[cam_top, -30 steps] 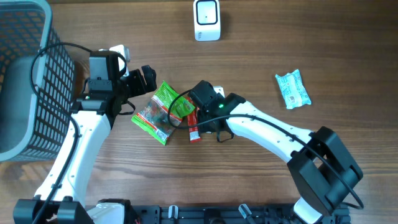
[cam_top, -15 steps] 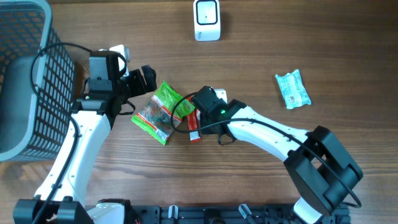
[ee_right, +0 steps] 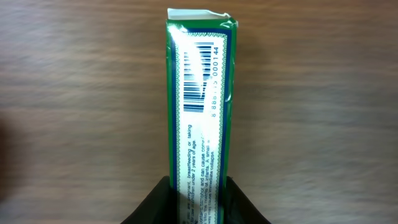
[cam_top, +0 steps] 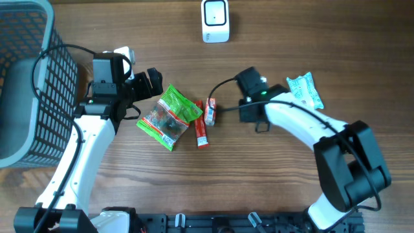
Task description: Scan the item barcode
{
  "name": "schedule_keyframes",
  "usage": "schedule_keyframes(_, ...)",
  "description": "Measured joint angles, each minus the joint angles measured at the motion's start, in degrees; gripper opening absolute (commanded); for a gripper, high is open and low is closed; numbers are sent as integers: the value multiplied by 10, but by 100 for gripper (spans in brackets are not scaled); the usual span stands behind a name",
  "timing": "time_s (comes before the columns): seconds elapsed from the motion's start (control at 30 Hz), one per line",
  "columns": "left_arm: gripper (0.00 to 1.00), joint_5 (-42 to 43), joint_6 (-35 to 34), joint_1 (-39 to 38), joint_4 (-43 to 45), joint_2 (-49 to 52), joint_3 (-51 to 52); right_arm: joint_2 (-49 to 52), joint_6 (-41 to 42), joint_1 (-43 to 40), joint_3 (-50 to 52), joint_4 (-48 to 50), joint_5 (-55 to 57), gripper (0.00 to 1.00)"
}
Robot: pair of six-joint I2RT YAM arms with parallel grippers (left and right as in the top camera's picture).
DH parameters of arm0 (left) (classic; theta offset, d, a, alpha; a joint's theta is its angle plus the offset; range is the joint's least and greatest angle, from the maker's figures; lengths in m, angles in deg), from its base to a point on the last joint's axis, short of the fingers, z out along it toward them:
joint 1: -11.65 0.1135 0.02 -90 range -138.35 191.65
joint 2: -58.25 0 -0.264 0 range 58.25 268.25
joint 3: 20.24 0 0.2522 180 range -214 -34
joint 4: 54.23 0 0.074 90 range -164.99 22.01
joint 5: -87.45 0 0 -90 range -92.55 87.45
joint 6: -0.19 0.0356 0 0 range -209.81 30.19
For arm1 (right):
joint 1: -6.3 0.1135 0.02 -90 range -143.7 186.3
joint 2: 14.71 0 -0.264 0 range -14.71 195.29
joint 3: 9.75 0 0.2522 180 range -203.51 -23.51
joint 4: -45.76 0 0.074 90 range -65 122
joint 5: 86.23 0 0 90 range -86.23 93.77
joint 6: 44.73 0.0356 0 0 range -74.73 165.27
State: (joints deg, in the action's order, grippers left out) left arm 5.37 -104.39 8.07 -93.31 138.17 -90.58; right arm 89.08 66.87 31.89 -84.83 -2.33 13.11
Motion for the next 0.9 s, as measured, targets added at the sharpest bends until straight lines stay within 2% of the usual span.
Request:
schedule_keyframes(0.07, 100, 0, 0, 0, 0, 0, 0, 0, -31, -18, 0, -3, 2, 30)
schedule_keyframes(0.13, 100, 0, 0, 0, 0, 0, 0, 0, -57, -22, 0, -3, 2, 40)
schedule_keyframes(0.2, 100, 0, 0, 0, 0, 0, 0, 0, -70, -22, -1, -6, 2, 41)
schedule_keyframes(0.4, 100, 0, 0, 0, 0, 0, 0, 0, -88, -22, -39, -29, 2, 31)
schedule_keyframes(0.57, 100, 0, 0, 0, 0, 0, 0, 0, -90, -22, -43, -36, 1, 31)
schedule_keyframes(0.6, 100, 0, 0, 0, 0, 0, 0, 0, -90, -22, -43, -36, 1, 39)
schedule_keyframes(0.67, 100, 0, 0, 0, 0, 0, 0, 0, -89, -22, -43, -37, 1, 43)
schedule_keyframes(0.77, 100, 0, 0, 0, 0, 0, 0, 0, -93, -22, -43, -38, 1, 42)
schedule_keyframes(0.9, 100, 0, 0, 0, 0, 0, 0, 0, -94, -22, -38, -20, 1, 30)
